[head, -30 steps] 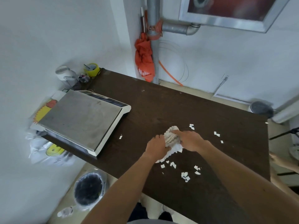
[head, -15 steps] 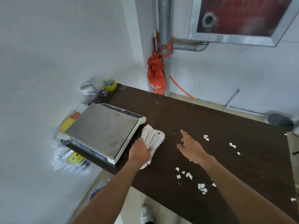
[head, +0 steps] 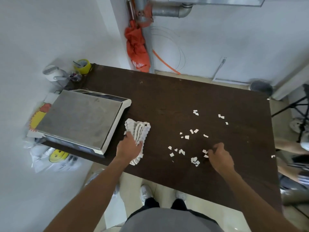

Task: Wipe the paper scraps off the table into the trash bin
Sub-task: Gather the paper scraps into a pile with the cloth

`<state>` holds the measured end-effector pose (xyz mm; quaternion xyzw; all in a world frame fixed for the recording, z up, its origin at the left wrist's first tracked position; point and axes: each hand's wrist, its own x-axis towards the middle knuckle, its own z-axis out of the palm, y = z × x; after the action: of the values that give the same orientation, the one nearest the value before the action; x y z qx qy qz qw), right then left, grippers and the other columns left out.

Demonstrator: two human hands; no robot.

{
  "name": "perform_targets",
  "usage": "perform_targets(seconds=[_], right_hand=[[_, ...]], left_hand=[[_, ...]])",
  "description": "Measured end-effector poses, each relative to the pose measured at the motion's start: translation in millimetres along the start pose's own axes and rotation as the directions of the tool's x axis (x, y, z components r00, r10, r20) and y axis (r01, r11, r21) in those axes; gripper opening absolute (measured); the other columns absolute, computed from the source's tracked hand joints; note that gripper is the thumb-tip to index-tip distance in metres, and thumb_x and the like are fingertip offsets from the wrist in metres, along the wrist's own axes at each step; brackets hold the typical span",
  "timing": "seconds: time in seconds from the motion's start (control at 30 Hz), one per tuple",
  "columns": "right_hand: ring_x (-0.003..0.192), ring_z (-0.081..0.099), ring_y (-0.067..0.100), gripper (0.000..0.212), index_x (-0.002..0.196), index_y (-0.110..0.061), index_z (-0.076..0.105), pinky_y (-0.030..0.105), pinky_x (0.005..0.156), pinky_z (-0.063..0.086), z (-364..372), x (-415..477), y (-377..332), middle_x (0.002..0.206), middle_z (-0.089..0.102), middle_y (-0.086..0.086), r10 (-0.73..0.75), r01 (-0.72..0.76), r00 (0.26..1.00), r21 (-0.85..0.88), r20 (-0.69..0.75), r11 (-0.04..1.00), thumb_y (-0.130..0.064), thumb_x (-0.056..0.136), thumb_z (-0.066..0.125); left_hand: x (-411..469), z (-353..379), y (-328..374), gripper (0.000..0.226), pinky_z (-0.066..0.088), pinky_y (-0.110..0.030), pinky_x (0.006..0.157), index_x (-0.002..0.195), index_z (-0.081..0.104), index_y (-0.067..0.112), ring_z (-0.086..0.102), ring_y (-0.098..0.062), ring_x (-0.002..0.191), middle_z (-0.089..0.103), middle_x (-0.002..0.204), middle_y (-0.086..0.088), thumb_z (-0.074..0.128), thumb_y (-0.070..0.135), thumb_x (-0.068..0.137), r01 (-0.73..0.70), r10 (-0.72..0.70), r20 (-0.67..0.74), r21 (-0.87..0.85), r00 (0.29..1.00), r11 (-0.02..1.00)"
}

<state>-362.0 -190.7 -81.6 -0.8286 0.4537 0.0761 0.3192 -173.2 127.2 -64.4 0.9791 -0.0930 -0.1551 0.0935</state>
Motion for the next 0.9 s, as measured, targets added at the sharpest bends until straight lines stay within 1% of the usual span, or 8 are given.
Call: perform_targets(seconds=[0.1,0.2,0.4,0.5,0.57,0.7,0.8,0.9], right_hand=[[0.077,0.052,0.032,0.016,0.099,-0.020,0.041,0.039,0.072,0.040,5,-9,7,0.087,0.057,0.008,0.088,-0.086,0.994,0.036,-0.070,0.996,-0.029,0.091,0.051],[0.075,0.050,0.031,0.016,0.097,-0.018,0.040,0.039,0.072,0.041,10,-16,13,0.084,0.054,0.007,0.137,-0.134,0.987,0.038,-0.081,0.990,-0.029,0.091,0.051],[0.070,0.050,0.030,0.015,0.095,-0.020,0.041,0.038,0.069,0.040,20,-26,7,0.075,0.053,0.001,0.092,-0.089,0.994,0.042,-0.064,0.995,-0.029,0.090,0.052],[0.067,0.049,0.027,0.015,0.098,-0.024,0.040,0.037,0.066,0.038,26,-31,-9,0.075,0.054,-0.002,0.013,-0.011,0.999,0.052,-0.048,0.999,-0.030,0.091,0.052],[0.066,0.049,0.025,0.013,0.097,-0.027,0.040,0.036,0.066,0.037,29,-34,-26,0.075,0.053,-0.005,-0.052,0.057,0.996,0.066,-0.068,0.996,-0.032,0.092,0.051],[0.071,0.060,0.021,0.018,0.103,-0.029,0.040,0.034,0.064,0.039,37,-46,-71,0.077,0.057,-0.010,-0.241,0.245,0.969,0.082,-0.053,0.966,-0.045,0.096,0.045],[0.072,0.061,0.014,0.029,0.114,-0.034,0.039,0.031,0.063,0.038,53,-63,-111,0.083,0.061,-0.014,-0.392,0.384,0.917,0.109,0.072,0.917,-0.057,0.096,0.040],[0.068,0.052,0.000,0.048,0.135,-0.037,0.031,0.023,0.062,0.038,79,-81,-150,0.113,0.065,-0.007,-0.505,0.498,0.816,0.102,0.282,0.861,-0.064,0.096,0.033]], left_hand=[[-6,11,23,0.073,0.053,-0.042,0.089,0.139,0.033,0.003,0.066,-0.036,0.106,0.064,0.123,-0.015,0.051,0.058,0.094,-0.066,0.067,0.027,-0.041,0.997,0.997],[-16,24,53,0.073,0.054,-0.042,0.088,0.137,0.035,0.003,0.067,-0.037,0.104,0.064,0.121,-0.015,0.052,0.058,0.094,-0.141,0.144,0.044,-0.066,0.989,0.988],[-37,46,116,0.073,0.053,-0.044,0.087,0.138,0.031,0.003,0.066,-0.037,0.102,0.062,0.122,-0.014,0.051,0.058,0.095,-0.292,0.309,0.147,-0.127,0.940,0.948],[-46,50,133,0.066,0.055,-0.044,0.084,0.133,0.034,0.007,0.067,-0.033,0.098,0.063,0.118,-0.012,0.052,0.058,0.094,-0.307,0.337,0.159,-0.186,0.928,0.933],[-48,47,133,0.056,0.056,-0.043,0.080,0.122,0.036,0.013,0.069,-0.029,0.093,0.065,0.111,-0.007,0.053,0.059,0.093,-0.293,0.333,0.141,-0.244,0.932,0.924],[-43,31,112,0.052,0.058,-0.042,0.074,0.111,0.037,0.019,0.070,-0.027,0.088,0.066,0.103,-0.002,0.052,0.065,0.090,-0.231,0.262,0.061,-0.314,0.963,0.921],[-36,18,82,0.054,0.058,-0.039,0.073,0.109,0.036,0.020,0.070,-0.023,0.084,0.063,0.094,0.003,0.054,0.067,0.089,-0.161,0.178,0.021,-0.330,0.984,0.930],[-34,10,45,0.044,0.057,-0.032,0.071,0.108,0.030,0.024,0.072,-0.023,0.084,0.062,0.091,0.005,0.063,0.048,0.092,-0.060,0.061,-0.005,-0.284,0.998,0.957]])
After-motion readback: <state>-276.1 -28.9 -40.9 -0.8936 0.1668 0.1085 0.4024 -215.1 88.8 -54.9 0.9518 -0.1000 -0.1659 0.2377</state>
